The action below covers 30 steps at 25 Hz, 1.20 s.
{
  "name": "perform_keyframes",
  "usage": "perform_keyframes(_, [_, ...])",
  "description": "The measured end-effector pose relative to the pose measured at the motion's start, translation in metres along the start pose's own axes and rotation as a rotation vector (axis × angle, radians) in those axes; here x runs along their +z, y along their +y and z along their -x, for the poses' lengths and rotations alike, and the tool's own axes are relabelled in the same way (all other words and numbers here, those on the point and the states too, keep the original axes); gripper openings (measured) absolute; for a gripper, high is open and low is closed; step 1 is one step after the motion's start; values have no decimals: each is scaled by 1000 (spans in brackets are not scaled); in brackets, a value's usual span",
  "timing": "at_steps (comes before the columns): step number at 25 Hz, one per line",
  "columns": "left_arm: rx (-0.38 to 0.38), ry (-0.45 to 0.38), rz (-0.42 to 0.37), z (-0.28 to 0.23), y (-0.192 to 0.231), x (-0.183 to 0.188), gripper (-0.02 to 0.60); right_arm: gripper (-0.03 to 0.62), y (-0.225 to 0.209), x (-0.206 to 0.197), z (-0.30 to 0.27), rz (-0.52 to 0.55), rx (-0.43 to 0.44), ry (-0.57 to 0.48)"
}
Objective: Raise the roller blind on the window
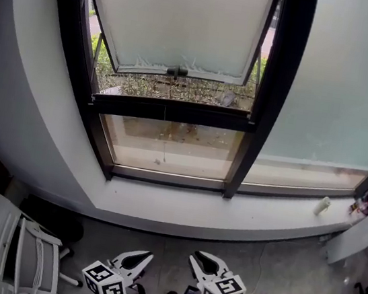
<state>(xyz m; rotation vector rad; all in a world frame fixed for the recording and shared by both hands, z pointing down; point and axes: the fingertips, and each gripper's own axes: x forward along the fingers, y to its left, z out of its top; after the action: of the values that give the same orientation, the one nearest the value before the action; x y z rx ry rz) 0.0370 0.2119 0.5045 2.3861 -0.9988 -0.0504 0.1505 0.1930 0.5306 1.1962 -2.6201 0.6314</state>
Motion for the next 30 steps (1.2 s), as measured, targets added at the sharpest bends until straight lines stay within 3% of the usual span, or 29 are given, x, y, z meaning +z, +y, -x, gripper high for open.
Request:
perform_keyframes(11, [51, -34, 9, -6, 30, 17, 21, 78, -5, 6, -33, 19, 68, 42])
perform_keyframes(30, [-30, -9, -18, -20, 192, 131, 21, 78, 2, 92, -210, 6, 7, 4])
